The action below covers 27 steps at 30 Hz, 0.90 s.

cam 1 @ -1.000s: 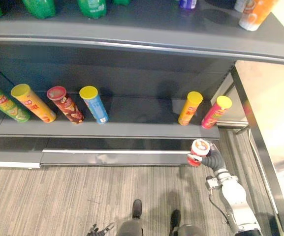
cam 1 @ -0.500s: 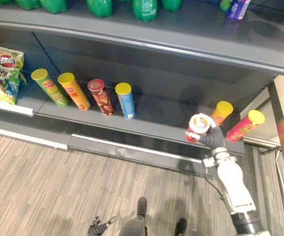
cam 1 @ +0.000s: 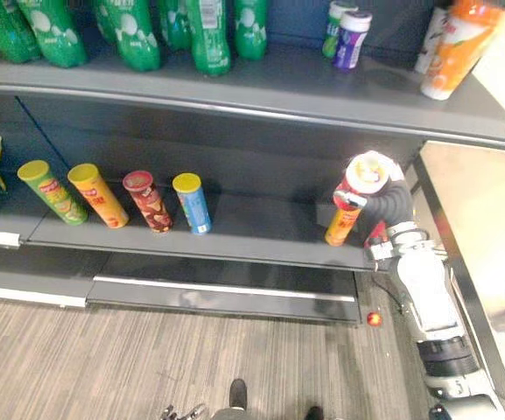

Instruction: Put the gum and the chips on the shelf.

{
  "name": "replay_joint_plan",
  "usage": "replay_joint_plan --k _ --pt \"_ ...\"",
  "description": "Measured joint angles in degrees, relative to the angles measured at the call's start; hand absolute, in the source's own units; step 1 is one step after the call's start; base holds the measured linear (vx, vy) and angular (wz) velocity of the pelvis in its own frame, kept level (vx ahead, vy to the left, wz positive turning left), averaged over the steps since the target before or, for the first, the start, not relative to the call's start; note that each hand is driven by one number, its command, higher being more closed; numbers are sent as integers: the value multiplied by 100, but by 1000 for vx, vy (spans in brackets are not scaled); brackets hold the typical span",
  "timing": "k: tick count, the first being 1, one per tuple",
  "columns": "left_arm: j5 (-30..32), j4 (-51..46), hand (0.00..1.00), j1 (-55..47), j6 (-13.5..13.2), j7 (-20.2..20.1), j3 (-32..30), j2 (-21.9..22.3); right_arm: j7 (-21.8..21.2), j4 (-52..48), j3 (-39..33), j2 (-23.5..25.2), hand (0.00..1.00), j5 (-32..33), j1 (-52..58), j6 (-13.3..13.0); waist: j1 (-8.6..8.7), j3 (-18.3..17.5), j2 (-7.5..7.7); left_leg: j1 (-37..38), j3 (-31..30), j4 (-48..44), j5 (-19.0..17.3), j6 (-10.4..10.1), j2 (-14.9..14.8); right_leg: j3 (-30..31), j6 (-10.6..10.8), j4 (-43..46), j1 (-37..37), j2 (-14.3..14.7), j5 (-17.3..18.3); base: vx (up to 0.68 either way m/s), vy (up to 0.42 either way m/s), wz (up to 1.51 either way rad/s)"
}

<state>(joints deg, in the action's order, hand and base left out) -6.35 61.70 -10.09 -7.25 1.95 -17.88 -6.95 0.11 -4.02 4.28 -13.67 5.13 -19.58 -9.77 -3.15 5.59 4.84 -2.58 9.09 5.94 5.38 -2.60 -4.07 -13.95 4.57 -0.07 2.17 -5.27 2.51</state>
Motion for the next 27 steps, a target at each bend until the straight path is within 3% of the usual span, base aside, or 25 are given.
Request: replay_joint_plan --k 5,16,27 --pt "0 0 0 -28 29 -13 3 -6 -109 34 11 -210 100 164 -384 173 -9 -29 39 72 110 2 28 17 -34 87 -27 -1 14 28 -29 -3 -5 -11" --pt "-2 121 0 -70 37 -56 51 -30 -152 997 78 -801 100 676 -2087 224 -35 -115 152 79 102 2 76 8 -70 131 -47 -51 26 72 -94 0 -1 -2" --pt "-16 125 0 -92 46 -63 56 -49 74 2491 129 -836 100 846 -3463 461 -141 -147 197 82 91 2 124 -31 -142 117 -97 -102 43 152 -146 0 0 0"
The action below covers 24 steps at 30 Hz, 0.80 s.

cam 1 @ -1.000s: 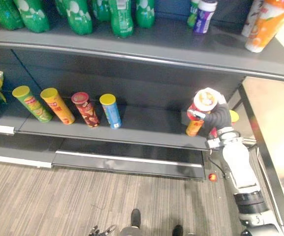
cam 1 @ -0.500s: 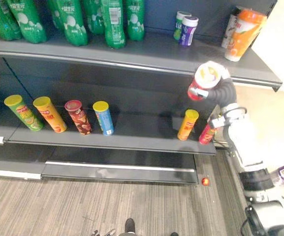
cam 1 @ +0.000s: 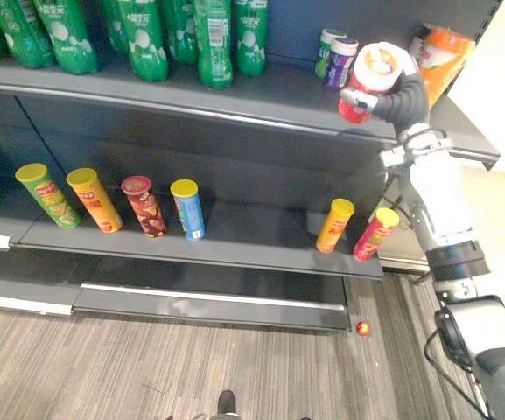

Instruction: Put the gum and the chips on the shelf.

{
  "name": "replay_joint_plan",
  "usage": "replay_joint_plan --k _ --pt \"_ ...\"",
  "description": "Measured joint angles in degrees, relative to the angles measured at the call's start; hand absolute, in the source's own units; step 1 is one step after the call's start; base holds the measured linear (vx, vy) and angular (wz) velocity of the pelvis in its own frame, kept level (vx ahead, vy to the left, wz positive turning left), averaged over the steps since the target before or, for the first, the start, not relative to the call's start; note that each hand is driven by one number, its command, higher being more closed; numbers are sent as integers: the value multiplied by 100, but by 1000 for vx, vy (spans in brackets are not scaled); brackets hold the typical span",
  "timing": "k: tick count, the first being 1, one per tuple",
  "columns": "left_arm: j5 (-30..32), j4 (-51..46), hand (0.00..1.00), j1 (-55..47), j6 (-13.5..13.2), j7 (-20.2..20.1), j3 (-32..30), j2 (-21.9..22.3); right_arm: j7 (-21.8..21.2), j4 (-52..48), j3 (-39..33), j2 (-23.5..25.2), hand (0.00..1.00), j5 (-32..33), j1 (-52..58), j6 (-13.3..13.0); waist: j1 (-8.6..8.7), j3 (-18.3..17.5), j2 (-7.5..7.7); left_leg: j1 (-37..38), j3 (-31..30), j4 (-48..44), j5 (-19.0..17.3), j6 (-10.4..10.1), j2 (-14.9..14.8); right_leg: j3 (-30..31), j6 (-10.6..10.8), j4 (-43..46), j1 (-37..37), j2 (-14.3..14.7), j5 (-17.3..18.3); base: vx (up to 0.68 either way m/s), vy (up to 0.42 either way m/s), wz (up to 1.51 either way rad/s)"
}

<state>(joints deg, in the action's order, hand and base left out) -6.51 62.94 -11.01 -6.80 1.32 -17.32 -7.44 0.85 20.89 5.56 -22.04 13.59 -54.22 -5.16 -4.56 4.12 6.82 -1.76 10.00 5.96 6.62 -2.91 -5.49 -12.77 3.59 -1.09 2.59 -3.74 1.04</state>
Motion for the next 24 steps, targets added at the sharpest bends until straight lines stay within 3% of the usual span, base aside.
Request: replay_joint_plan --k 8,15,20,24 --pt "-12 -5 0 38 0 1 20 0 235 1159 -21 35 100 -388 -770 224 -76 6 -1 -58 -76 1 5 -40 -7 -57 -2 -73 7 23 -1 7 0 4" --pt "-12 -18 0 247 0 9 17 2 334 1884 -502 209 100 -489 -1188 378 -211 79 13 -182 -157 1 44 -26 -9 -189 -5 -125 -25 45 0 27 -9 7" --pt "-12 -25 0 336 -2 18 18 3 365 2099 -591 298 100 -651 -1374 380 -221 238 31 -219 -270 1 47 -29 -1 -264 -5 -141 -11 51 -1 33 -11 9" --pt "-12 -29 0 436 -4 47 84 4 376 2392 -812 312 100 -701 -1499 385 -342 326 36 -250 -284 1 60 -41 -3 -285 -6 -165 -18 61 -1 31 -12 3"
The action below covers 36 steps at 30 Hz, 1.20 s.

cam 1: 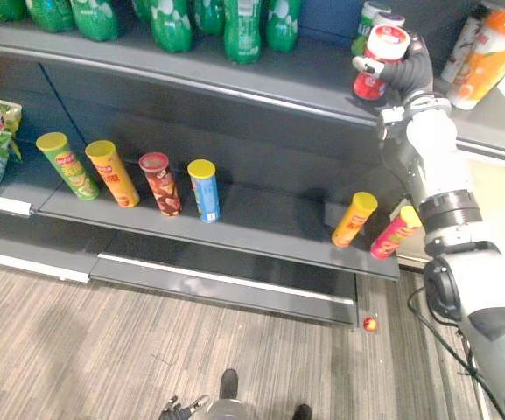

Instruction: Put the gum and the chips on the shelf.

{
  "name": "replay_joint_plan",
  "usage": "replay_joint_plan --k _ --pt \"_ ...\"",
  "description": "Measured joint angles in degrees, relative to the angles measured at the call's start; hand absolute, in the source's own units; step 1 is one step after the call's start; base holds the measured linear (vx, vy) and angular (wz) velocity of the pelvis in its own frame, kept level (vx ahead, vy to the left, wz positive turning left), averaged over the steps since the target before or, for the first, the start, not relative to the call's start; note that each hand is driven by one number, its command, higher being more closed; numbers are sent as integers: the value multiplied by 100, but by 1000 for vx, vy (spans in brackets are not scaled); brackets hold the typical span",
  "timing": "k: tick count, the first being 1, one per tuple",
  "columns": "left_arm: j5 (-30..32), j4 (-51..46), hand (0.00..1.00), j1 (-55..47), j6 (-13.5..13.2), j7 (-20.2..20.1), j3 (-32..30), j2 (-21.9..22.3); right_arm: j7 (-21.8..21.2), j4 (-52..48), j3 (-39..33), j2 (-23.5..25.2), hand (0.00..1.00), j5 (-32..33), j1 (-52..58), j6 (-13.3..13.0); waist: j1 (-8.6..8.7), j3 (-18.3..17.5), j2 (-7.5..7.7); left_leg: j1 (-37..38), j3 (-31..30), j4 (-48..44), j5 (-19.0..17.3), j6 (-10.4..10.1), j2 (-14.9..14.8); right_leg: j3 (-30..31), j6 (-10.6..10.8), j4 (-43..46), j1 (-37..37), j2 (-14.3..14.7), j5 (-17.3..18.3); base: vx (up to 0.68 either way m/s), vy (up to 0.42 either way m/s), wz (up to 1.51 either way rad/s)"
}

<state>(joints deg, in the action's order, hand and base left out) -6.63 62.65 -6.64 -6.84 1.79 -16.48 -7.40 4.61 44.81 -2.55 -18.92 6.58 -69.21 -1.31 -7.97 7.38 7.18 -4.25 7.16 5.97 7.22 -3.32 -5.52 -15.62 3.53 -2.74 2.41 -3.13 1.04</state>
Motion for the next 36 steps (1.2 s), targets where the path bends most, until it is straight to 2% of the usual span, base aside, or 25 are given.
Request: replay_joint_plan --k 9,10,25,32,36 --pt "0 -50 0 30 -5 48 97 -1 26 146 -367 202 100 -167 -123 -17 -8 83 -35 -14 -15 0 5 -7 -8 -26 -6 7 -3 9 4 6 -2 1" --pt "0 -60 0 40 -9 50 106 -2 30 164 -383 201 0 -172 -161 -27 -7 129 -34 -14 -17 0 4 -8 -9 -29 -8 14 -4 9 5 0 0 0" --pt "2 -65 0 73 -9 85 159 -25 15 302 -184 206 0 -389 -250 -67 -6 227 17 39 70 0 3 -9 -15 44 -9 27 1 3 7 0 0 -2" --pt "7 -108 0 64 -6 149 160 -30 28 -167 -81 226 0 -411 20 -60 3 239 51 75 134 0 1 -12 -24 78 -8 39 0 2 5 4 -1 -3" --pt "18 -110 0 55 -5 169 157 -28 211 -503 -93 225 0 -410 204 -47 15 238 53 127 155 0 1 -11 -30 106 -8 61 26 2 5 -1 -1 -2"
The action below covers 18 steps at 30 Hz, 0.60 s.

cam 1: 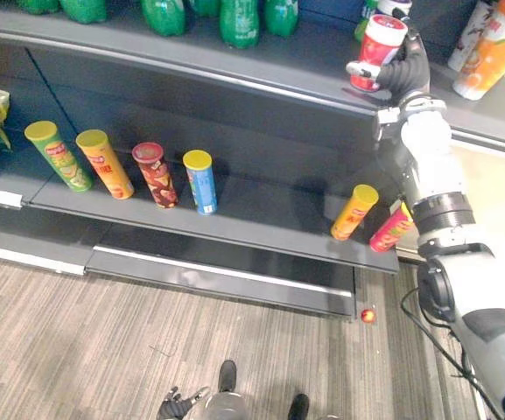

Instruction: Put the gum and the chips on the shelf.

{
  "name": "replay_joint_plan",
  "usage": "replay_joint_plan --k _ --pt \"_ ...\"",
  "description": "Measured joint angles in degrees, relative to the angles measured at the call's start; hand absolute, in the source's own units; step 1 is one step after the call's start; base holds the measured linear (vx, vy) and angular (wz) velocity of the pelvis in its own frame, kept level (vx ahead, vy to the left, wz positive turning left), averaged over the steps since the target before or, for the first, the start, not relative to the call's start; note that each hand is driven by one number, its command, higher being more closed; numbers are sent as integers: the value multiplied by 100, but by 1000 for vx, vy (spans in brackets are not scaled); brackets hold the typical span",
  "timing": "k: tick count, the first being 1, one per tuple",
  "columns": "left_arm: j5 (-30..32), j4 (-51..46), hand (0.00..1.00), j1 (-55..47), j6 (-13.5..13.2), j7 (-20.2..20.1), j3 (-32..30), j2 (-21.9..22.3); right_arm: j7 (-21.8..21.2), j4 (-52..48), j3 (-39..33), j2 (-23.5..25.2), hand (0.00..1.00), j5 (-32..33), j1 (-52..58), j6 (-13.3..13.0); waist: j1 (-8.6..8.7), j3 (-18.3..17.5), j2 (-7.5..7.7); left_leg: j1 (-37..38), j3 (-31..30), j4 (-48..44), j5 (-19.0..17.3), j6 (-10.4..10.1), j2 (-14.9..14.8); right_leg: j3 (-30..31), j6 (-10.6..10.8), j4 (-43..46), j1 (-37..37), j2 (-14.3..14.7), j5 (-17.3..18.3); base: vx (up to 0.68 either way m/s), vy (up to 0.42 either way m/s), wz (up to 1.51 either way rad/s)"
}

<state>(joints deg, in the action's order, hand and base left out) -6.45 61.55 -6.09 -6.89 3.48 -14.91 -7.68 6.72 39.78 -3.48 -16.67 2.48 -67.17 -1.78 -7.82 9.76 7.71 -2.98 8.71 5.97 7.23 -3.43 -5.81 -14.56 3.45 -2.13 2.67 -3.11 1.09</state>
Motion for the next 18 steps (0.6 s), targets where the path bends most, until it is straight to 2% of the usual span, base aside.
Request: replay_joint_plan --k 5,10,15,18 --pt "41 -6 0 -77 1 11 -7 -22 332 -932 -135 -50 0 -85 18 -35 133 -12 18 19 5 0 1 2 -4 9 0 13 9 0 0 -2 0 -1" --pt "91 -7 0 -77 2 25 -6 -41 692 -1481 -290 -228 0 -495 18 -211 147 -19 27 65 1 0 1 2 -3 2 1 5 65 -1 0 0 0 0" --pt "281 -7 0 -83 2 31 3 -59 737 -2011 -268 -320 0 -621 34 -278 188 -25 34 80 11 -1 1 2 -3 11 1 9 71 -1 0 0 0 0" --pt "292 -1 0 -119 12 69 129 -104 676 -3071 -37 -189 0 -590 631 -469 246 -87 66 109 38 -1 -6 -7 -7 57 0 7 82 0 0 19 -2 -5"
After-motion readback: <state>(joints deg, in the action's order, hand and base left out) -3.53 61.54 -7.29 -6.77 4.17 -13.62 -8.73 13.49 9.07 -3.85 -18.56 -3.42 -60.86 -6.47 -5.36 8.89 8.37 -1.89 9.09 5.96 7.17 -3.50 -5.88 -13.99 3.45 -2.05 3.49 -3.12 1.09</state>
